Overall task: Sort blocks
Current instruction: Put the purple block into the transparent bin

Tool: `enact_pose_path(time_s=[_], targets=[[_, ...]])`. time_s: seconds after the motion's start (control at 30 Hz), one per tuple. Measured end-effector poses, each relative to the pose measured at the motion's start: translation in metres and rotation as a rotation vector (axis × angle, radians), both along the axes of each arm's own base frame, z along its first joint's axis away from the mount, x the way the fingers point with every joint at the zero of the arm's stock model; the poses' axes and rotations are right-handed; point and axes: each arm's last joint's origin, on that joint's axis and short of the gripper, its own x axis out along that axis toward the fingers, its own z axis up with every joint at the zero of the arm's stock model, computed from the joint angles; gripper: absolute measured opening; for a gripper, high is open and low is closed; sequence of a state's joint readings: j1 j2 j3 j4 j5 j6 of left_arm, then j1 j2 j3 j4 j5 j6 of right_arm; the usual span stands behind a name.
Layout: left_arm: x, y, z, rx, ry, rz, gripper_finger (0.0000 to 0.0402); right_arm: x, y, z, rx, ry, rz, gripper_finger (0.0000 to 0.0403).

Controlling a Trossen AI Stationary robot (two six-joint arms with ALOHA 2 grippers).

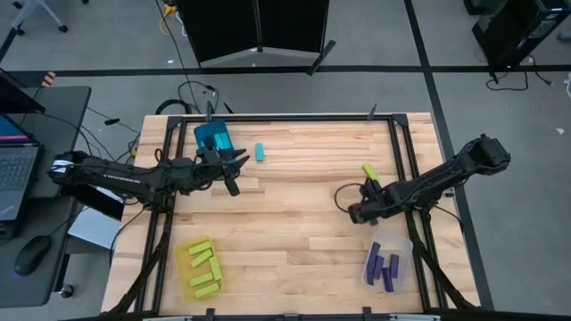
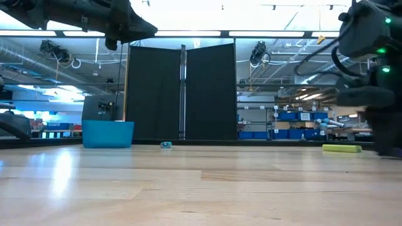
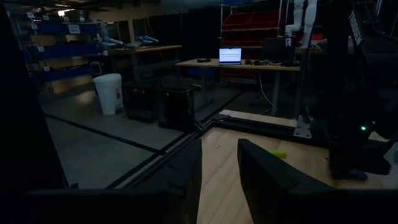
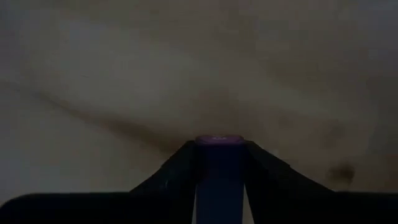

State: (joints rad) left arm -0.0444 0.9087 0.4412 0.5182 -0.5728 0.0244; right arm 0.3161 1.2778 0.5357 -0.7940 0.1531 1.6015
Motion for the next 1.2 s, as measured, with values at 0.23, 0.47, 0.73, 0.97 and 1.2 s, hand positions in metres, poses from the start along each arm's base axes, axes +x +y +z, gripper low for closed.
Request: enact_pose_path(time_s=[0.23, 0.47, 0.73, 0.97, 1.2], targets=[[0.000, 0.000, 0.000, -0.001, -0.005, 0.000, 0.0110, 0.017, 0.001, 0.022, -0.131, -0.086, 0.088, 0.0113], [0.000, 0.000, 0.001, -0.003, -0.009, 0.001, 0.0110, 0.033, 0.009, 0.062, -0.243, -0.229, 0.281, 0.0113], [0.000, 0.000, 0.001, -0.009, -0.012, 0.000, 0.0110, 0.024, 0.034, 0.111, -0.238, -0.457, 0.699, 0.0113], [-0.001, 0.001, 0.001, -0.027, -0.029, 0.032, 0.0110, 0.004, 0.057, 0.110, 0.060, -0.404, 0.828, 0.0113], [0.001, 0.001, 0.000, -0.030, -0.021, 0.043, 0.0110, -0.010, 0.092, 0.093, 0.284, -0.244, 0.796, 0.0113]])
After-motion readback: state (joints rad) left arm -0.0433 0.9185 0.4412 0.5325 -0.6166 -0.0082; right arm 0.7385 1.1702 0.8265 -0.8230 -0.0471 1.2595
